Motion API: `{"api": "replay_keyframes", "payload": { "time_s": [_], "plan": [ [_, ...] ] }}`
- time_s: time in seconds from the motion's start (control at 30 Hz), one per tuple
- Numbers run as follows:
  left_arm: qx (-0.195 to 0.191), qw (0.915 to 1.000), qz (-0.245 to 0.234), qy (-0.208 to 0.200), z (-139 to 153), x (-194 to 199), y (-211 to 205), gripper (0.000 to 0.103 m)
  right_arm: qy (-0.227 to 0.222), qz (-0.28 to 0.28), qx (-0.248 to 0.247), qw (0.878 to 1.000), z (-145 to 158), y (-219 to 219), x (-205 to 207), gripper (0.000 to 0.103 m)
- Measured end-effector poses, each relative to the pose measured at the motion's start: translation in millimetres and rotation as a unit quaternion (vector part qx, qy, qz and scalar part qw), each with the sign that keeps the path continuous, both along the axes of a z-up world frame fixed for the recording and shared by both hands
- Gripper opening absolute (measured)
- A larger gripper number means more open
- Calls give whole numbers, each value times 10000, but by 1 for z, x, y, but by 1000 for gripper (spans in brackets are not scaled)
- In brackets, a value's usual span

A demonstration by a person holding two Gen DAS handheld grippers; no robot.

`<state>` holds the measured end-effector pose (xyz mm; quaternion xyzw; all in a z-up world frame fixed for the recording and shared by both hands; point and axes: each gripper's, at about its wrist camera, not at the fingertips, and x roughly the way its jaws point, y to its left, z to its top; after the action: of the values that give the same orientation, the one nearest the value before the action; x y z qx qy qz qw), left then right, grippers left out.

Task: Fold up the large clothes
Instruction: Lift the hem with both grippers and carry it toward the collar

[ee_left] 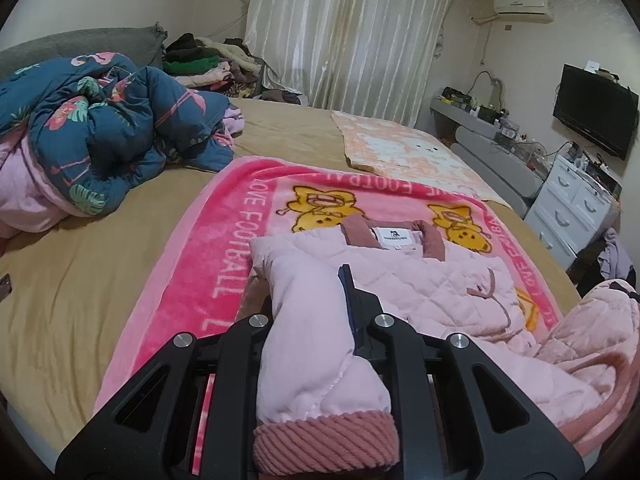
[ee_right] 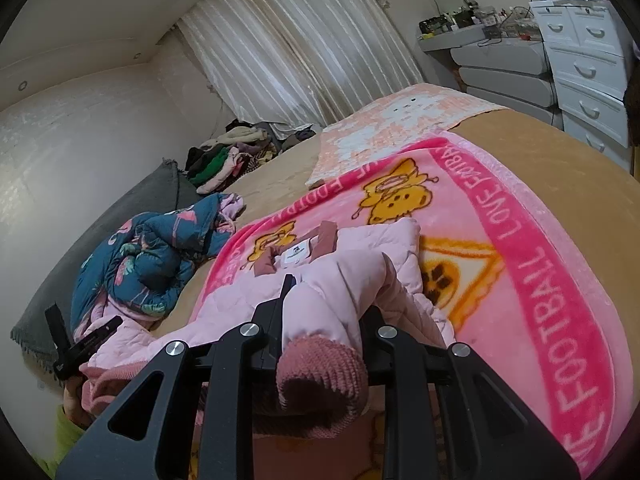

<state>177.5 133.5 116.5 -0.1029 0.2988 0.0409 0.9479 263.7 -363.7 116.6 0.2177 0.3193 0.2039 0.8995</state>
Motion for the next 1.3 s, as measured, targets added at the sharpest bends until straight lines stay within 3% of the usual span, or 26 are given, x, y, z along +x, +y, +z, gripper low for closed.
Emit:
{"api": "replay_keyframes", "payload": {
  "time_s": [0.53,1.07,1.3],
  "plan": [
    [224,9993,158,255,-13,62,7,11,582,-129,216,9980,-18,2,81,22],
    [200,9976,287,593,-47,96,22,13,782,-194,-95,9967,-36,17,119,23],
    [62,9975,329,626,-60,99,28,13,854,-56,195,9961,-40,13,125,30]
  ]
}}
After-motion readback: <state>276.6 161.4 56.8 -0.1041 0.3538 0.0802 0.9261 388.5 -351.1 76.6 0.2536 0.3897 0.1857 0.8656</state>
